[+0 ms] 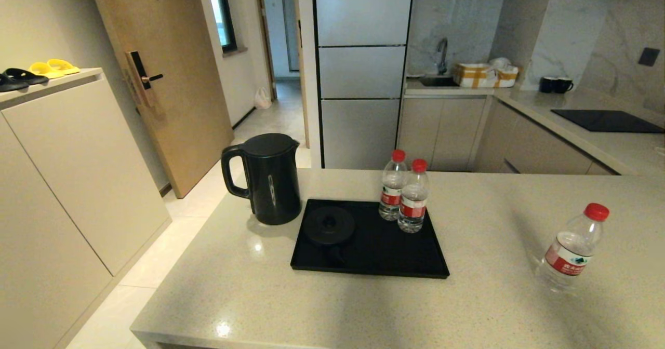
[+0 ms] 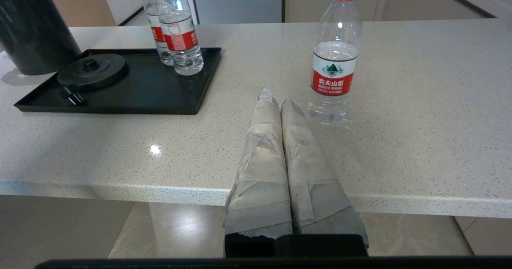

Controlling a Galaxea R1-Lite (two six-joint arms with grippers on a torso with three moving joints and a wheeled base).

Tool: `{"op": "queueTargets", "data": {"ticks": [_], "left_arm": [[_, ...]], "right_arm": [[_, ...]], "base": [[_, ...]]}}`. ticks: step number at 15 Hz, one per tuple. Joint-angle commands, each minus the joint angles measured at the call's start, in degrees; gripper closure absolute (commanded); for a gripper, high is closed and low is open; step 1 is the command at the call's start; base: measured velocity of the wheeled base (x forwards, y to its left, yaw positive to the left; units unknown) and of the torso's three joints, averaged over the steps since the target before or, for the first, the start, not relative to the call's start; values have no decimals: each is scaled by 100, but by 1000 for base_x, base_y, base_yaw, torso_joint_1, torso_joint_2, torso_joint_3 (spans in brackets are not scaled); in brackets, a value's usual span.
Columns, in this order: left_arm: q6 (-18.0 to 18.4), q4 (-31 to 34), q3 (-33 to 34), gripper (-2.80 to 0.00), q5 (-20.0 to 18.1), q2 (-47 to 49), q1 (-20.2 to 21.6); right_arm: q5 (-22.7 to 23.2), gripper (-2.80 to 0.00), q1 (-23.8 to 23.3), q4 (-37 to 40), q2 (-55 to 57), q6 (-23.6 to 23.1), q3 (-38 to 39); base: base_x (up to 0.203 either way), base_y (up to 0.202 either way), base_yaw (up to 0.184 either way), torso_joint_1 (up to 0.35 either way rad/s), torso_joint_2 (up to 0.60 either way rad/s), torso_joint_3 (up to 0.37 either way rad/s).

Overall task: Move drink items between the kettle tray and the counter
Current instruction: Return the kettle to its original position

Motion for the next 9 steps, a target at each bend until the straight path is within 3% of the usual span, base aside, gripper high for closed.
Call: {"op": "queueTargets", "data": {"ticks": [1,3,5,9], "left_arm": [[94,-56,3,0,-22,7,5],[4,-41,-50,0,11,12,7],[-75,41,-791,0,15,385,4],[-520,170,-2726,0,151,2852,8]], "right_arm": [[4,0,1,0,1,-1,9],[4,0,1,0,0,-1,9],[4,0,1,0,0,-1,9],[4,0,1,0,0,-1,9]], "base": [[0,0,0,0,0,0],[0,0,0,0,0,0],[0,0,0,0,0,0],[0,0,0,0,0,0]]}}
